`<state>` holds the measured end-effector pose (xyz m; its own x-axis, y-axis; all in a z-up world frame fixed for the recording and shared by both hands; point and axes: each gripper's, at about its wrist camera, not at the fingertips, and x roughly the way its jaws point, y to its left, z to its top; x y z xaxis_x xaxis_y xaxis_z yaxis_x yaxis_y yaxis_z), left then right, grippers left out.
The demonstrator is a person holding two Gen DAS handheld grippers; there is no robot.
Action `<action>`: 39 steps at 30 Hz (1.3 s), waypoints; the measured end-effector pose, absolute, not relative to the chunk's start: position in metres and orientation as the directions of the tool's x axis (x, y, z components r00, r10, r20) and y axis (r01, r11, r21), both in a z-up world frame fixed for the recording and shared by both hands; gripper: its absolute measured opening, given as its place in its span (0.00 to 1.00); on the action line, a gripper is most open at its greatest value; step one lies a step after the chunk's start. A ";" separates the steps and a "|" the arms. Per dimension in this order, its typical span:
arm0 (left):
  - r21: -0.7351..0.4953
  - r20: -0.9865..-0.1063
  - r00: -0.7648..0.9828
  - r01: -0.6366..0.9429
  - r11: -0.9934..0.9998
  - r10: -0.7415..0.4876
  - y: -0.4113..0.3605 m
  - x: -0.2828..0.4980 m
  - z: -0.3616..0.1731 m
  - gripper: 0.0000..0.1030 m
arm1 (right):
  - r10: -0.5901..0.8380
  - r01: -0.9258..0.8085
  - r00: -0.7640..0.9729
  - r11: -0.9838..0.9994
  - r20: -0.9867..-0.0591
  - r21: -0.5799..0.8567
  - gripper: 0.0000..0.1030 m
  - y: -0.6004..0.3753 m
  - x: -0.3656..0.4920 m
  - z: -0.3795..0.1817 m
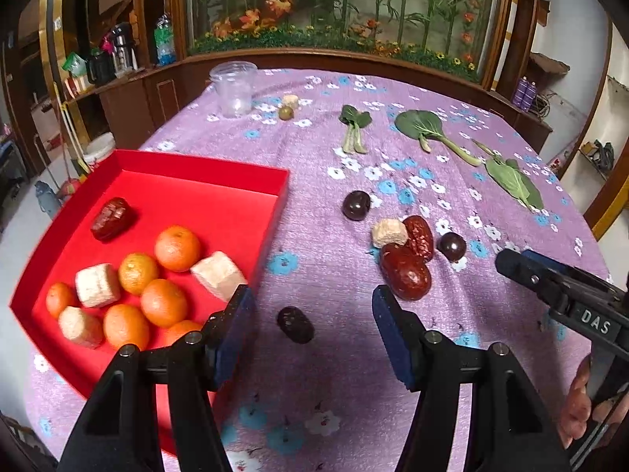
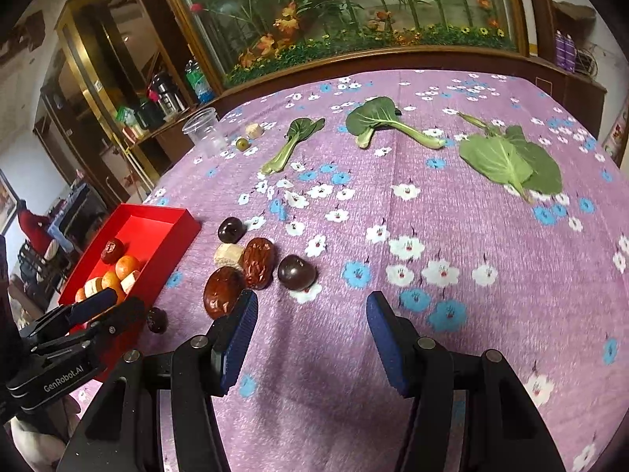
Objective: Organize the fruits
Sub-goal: 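Withdraw both grippers from the tray toward the remaining dates, then grasp a large dark red date with the left gripper while the right gripper grasps a dark plum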
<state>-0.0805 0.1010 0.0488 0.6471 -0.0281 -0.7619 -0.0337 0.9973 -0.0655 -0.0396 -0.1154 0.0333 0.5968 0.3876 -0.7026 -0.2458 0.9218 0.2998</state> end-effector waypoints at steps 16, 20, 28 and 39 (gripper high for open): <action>-0.221 -0.782 0.578 0.092 0.971 -0.233 0.068 -0.038 0.026 0.57 | 0.360 -0.316 0.565 0.926 -0.742 0.208 0.60 -0.103 -0.015 0.023; -0.222 -0.778 0.580 0.107 0.969 -0.242 0.063 -0.030 0.023 0.53 | 0.362 -0.355 0.533 0.916 -0.765 0.186 0.52 -0.093 -0.006 0.016; -0.268 -0.772 0.562 0.136 0.954 -0.297 0.066 -0.020 0.012 0.47 | 0.389 -0.367 0.513 0.905 -0.765 0.214 0.42 -0.087 0.007 0.011; -0.202 -0.791 0.551 0.174 0.964 -0.265 0.060 -0.024 0.012 0.29 | 0.405 -0.418 0.489 0.886 -0.773 0.200 0.39 -0.071 0.008 0.007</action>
<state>-0.0244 0.0596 0.0121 0.5509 -0.2654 -0.7913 0.1738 0.9638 -0.2023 0.0079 -0.0711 0.0068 0.4886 0.4048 -0.7729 -0.4179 0.8862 0.1999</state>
